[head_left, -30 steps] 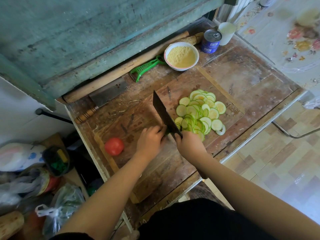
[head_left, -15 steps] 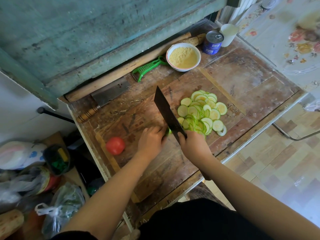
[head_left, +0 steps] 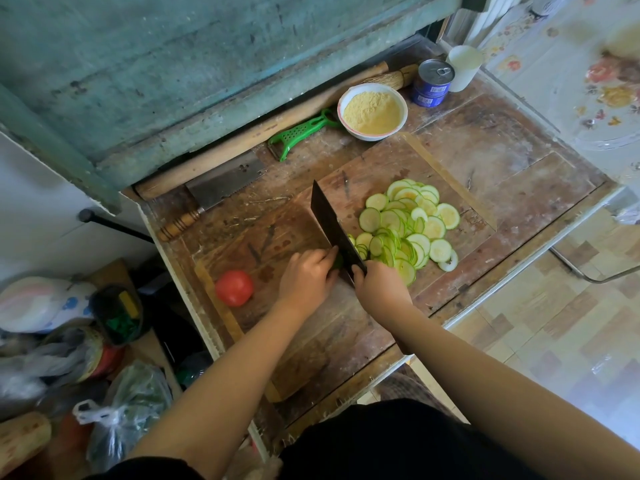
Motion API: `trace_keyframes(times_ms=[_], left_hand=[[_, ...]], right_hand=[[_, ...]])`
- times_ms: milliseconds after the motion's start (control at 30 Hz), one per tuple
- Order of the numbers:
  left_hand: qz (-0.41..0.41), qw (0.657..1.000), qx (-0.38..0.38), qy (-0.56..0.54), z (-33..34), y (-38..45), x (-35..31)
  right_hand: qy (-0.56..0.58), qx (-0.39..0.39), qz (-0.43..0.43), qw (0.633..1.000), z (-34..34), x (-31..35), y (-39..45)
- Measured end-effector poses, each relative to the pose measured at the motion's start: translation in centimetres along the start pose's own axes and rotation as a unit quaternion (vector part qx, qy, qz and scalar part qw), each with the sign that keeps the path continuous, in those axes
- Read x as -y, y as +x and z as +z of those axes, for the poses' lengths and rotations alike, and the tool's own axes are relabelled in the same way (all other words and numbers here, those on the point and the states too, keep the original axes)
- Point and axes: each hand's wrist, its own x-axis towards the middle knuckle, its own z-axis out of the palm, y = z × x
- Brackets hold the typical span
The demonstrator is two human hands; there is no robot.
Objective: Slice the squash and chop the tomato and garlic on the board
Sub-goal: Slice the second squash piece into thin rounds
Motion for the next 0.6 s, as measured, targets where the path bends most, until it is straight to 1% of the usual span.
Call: trace_keyframes(times_ms=[167, 300, 600], left_hand=[[0.003, 1.000, -0.011, 0.001, -0.2, 0.1, 0.0], [0.005, 1.000, 0.001, 0.012, -0.4, 0.2, 0.0], [0.004, 1.000, -0.012, 0.013, -0.5, 0.1, -0.1]], right_hand=[[0.015, -0.016, -0.022, 1.000, -0.6, -0.5, -0.7], [0.014, -0.032, -0.041, 0.999, -1.5, -0.5, -1.4], [-0.001, -0.017, -0.032, 0.999, -1.5, -0.2, -1.2]])
